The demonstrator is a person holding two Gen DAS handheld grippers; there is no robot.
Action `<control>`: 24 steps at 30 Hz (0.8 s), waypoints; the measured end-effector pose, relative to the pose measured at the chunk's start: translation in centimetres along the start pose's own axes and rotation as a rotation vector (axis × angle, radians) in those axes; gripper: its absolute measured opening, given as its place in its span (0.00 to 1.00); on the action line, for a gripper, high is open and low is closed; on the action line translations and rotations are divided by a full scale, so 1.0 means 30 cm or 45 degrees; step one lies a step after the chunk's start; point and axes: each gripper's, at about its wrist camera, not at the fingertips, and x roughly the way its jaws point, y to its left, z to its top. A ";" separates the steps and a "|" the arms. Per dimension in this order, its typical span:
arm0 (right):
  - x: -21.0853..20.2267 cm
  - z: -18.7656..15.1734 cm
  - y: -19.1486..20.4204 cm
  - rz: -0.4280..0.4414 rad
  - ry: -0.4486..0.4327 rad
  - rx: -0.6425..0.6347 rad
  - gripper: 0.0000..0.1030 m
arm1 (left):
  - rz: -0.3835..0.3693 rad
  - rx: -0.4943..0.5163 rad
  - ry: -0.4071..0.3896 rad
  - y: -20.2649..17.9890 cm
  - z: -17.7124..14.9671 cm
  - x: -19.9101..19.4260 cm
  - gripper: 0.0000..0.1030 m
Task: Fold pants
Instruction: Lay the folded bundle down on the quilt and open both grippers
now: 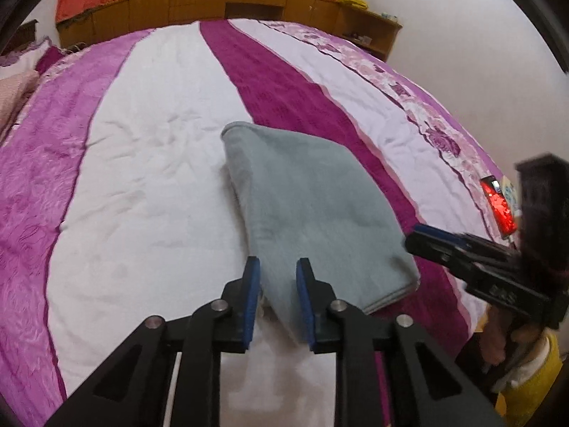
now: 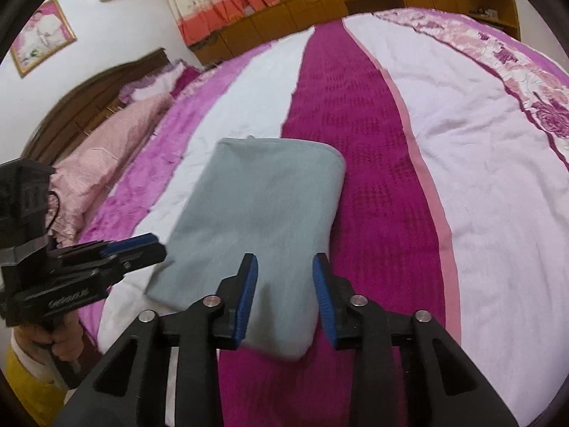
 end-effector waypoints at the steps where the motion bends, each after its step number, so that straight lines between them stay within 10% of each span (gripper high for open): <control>1: -0.015 -0.021 0.010 -0.006 -0.017 -0.011 0.15 | 0.025 0.001 -0.004 -0.001 -0.012 0.004 0.18; 12: 0.065 -0.128 0.018 -0.088 0.047 -0.040 0.11 | 0.111 -0.083 0.121 0.039 -0.105 0.144 0.14; 24: 0.060 0.022 0.058 -0.120 -0.088 -0.065 0.11 | 0.003 -0.089 -0.157 -0.015 0.061 0.048 0.14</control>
